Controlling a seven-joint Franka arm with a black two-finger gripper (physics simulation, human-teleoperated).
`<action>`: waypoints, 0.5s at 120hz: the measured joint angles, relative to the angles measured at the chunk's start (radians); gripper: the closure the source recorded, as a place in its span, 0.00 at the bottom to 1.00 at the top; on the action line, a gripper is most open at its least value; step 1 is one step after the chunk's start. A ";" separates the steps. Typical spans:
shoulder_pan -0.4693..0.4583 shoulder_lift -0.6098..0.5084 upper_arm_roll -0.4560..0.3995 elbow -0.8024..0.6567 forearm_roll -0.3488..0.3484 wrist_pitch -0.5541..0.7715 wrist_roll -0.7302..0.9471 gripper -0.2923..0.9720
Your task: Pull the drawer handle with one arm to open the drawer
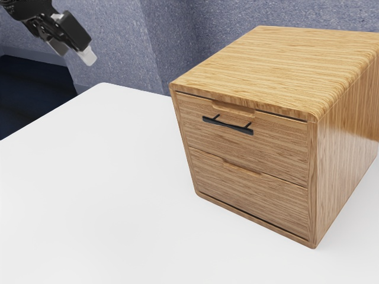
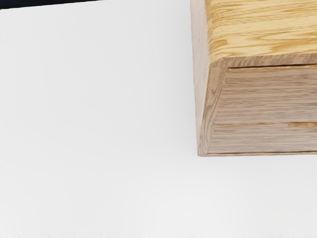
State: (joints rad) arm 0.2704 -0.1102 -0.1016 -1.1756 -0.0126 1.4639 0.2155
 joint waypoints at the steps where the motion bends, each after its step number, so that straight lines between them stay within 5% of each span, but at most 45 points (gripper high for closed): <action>1: 0.001 0.000 0.000 0.000 0.000 0.000 0.001 0.25; 32: 0.004 0.006 -0.045 -0.021 0.000 -0.022 0.035 0.25; 60: -0.017 0.004 -0.076 -0.021 -0.005 -0.059 0.378 0.25</action>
State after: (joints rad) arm 0.2535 -0.1060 -0.1780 -1.1968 -0.0175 1.4044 0.5931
